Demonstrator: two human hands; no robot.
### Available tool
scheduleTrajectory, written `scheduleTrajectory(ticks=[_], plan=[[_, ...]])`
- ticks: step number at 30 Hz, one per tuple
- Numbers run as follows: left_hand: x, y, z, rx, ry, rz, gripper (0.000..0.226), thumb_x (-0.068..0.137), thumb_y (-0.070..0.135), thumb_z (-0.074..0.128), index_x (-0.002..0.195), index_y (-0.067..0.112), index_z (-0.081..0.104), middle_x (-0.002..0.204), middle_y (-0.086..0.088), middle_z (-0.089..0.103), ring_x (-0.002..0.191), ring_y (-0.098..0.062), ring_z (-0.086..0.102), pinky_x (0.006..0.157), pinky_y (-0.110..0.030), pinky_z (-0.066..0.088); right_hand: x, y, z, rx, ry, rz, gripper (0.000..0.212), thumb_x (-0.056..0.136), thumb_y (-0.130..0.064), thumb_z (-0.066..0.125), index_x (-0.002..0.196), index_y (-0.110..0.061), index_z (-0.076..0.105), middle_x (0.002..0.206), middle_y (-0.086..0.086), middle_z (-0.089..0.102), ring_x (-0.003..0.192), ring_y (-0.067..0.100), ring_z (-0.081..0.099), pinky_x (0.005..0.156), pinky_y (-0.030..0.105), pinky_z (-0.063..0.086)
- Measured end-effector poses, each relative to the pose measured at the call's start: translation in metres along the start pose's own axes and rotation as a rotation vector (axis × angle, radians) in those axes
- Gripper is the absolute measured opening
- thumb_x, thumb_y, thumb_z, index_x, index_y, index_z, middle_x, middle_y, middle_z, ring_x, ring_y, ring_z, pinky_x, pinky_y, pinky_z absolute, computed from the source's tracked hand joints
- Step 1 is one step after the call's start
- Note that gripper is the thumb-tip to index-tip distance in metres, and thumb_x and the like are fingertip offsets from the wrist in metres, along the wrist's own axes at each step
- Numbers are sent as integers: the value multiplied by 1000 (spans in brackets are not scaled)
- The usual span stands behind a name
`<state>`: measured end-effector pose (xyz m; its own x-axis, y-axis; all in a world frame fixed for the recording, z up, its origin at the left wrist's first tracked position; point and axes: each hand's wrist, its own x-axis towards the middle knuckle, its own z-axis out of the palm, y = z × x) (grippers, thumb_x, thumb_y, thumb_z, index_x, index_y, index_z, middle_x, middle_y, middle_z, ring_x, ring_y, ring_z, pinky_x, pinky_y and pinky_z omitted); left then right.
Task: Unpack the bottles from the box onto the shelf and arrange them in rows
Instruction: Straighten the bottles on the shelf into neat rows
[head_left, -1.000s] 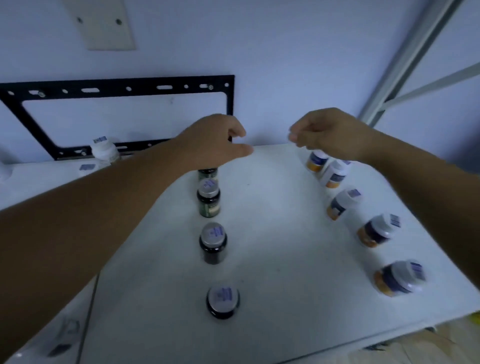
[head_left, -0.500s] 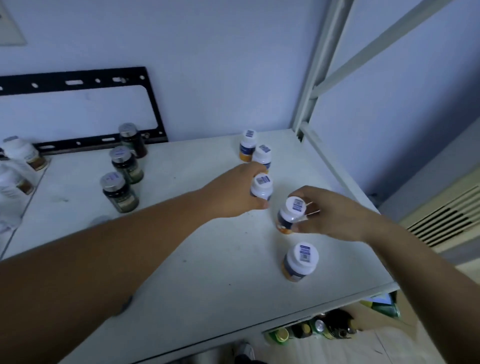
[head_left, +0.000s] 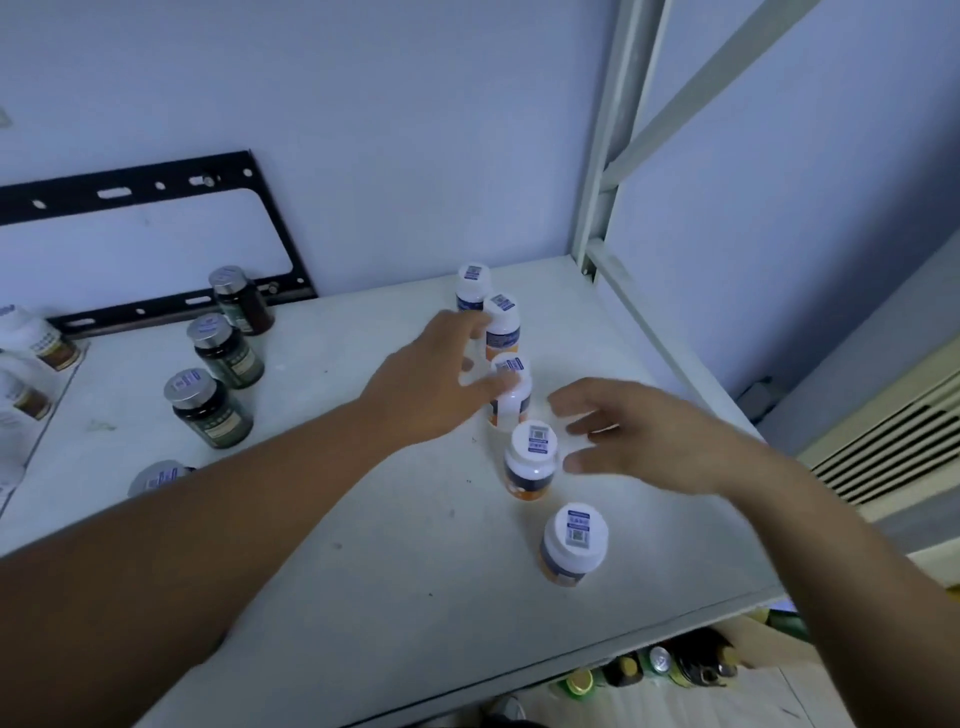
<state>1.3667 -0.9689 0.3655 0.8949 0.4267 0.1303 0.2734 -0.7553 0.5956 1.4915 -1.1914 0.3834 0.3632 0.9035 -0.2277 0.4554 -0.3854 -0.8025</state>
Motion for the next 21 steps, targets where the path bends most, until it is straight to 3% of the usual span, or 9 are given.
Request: scheduleTrajectory(ticks=[3, 6, 10, 13, 17, 21], plan=[[25, -13, -23, -30, 225, -4, 37, 87, 52, 59, 119, 36, 48, 110, 18, 51, 83, 5, 63, 75, -31, 54, 20, -4, -33, -21, 193, 13, 33, 80, -27, 79, 109, -30, 64, 107, -11, 69, 92, 3, 67, 83, 25, 55], [66, -24, -36, -13, 240, -86, 42, 90, 40, 64, 127, 26, 51, 119, 5, 53, 95, -7, 63, 82, -31, 52, 62, -14, -42, -39, 384, -16, 32, 83, -31, 75, 112, -27, 62, 107, -11, 67, 90, 4, 66, 73, 24, 54], [114, -35, -31, -7, 64, -162, 64, 90, 36, 69, 145, 27, 38, 145, -1, 44, 119, -18, 55, 89, -28, 42, 120, -16, -33, -7, 231, 2, 53, 81, -29, 77, 128, -27, 51, 117, -5, 58, 94, 9, 65, 75, 32, 57], [130, -44, -18, -29, -56, -120, 67, 88, 32, 72, 146, 29, 38, 148, 1, 46, 121, -19, 55, 91, -28, 43, 151, -7, -24, -74, 182, -42, 52, 78, -27, 78, 123, -25, 54, 113, -6, 62, 91, 10, 66, 78, 30, 56], [138, -55, -4, -26, 13, -101, 54, 87, 28, 73, 136, 23, 51, 133, 2, 60, 112, -16, 57, 85, -24, 38, 173, 2, -17, -149, 219, -78, 38, 75, -36, 78, 106, -34, 56, 92, -21, 59, 77, -4, 60, 64, 12, 40], [147, -66, -5, -17, 17, -114, 56, 89, 30, 72, 139, 21, 49, 135, -1, 59, 117, -20, 56, 87, -24, 36, 183, 4, -15, -155, 198, -66, 40, 75, -42, 77, 107, -37, 53, 95, -20, 58, 75, -6, 58, 63, 9, 36]])
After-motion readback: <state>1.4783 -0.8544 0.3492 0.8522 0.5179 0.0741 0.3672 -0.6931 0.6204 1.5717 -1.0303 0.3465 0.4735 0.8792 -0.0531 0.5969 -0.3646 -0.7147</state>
